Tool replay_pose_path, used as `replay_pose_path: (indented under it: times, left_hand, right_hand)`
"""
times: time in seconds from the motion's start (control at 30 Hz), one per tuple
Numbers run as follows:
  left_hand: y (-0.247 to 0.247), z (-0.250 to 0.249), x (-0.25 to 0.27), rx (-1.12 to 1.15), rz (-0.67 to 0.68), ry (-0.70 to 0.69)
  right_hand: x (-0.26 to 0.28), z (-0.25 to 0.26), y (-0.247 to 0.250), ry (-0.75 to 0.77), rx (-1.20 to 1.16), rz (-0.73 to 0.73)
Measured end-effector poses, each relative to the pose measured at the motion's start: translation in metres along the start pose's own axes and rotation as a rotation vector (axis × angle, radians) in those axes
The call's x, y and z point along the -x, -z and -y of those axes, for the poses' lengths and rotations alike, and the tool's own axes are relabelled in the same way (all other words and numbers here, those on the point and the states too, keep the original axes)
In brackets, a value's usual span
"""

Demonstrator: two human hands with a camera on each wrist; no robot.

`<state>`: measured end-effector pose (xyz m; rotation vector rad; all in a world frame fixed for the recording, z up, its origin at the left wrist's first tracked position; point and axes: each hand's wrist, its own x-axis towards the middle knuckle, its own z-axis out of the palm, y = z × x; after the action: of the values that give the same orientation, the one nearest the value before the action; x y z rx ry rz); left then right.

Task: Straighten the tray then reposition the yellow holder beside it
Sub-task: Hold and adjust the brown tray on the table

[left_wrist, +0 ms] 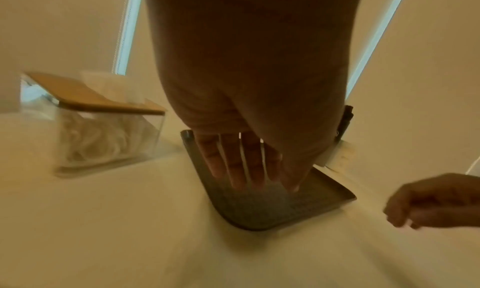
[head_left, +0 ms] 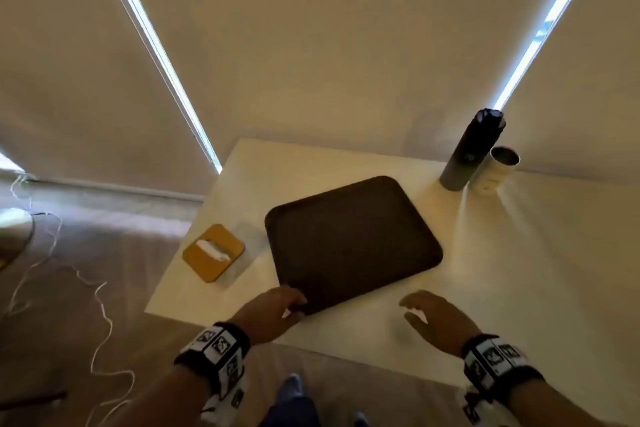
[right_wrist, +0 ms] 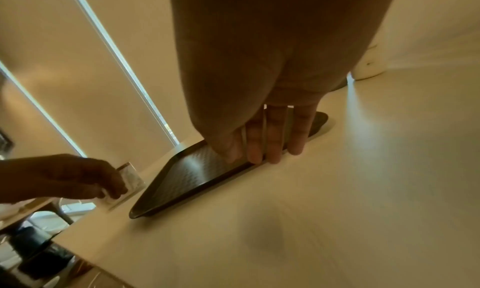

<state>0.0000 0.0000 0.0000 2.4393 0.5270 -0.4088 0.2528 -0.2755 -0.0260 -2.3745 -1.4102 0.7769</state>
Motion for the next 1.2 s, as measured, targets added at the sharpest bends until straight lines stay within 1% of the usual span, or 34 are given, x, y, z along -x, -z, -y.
replay_pose_path:
  times: [0.07,0.13,0.2,0.27,0.37,0.5,0.7,0.77,0.9,1.03,1.2]
  left_hand:
    - [-0.012,-0.002,-0.023,-0.005,0.002,-0.015]
    - [-0.021,-0.01,-0.038,-0.051,0.054,-0.019]
    - [-0.035,-0.012,-0.05,-0.084,0.08,-0.012]
    - [-0.044,-0.011,-0.057,-0.085,0.063,0.001]
    - [-0.053,-0.008,-0.068,-0.052,0.024,-0.019]
    - [-0.056,-0.003,-0.073,-0.042,0.044,-0.049]
    - [-0.051,0.009,-0.076,-0.086,0.057,-0.115]
    - [-0.045,0.016,-0.077,-0.112,0.034,-0.128]
    - [-0.026,0.033,-0.084,-0.113,-0.058,-0.134]
    - [-0.009,0.046,-0.102,-0.105,-0.106,-0.136]
    - [0.007,0.056,-0.13,-0.067,-0.143,-0.117]
  right_hand:
    - [-0.023,-0.002,-0.001,0.018,0.004,-0.078]
    - [-0.044,0.003,0.003,0.006,0.034,-0.116]
    - [-0.059,0.002,-0.002,0.025,0.094,-0.149]
    - [-0.07,-0.002,-0.003,0.027,0.124,-0.166]
    - [-0.081,-0.005,-0.004,0.046,0.173,-0.13]
    - [-0.089,-0.006,-0.012,0.12,0.252,-0.093]
    - [-0.084,-0.007,-0.024,0.147,0.261,-0.15]
    - [-0.077,0.0,-0.032,0.137,0.263,-0.156]
    - [-0.073,0.012,-0.047,0.121,0.236,-0.157]
    - [-0.089,0.017,-0.047,0.086,0.195,-0.17]
    - [-0.123,0.014,-0.034,0.014,0.181,-0.208]
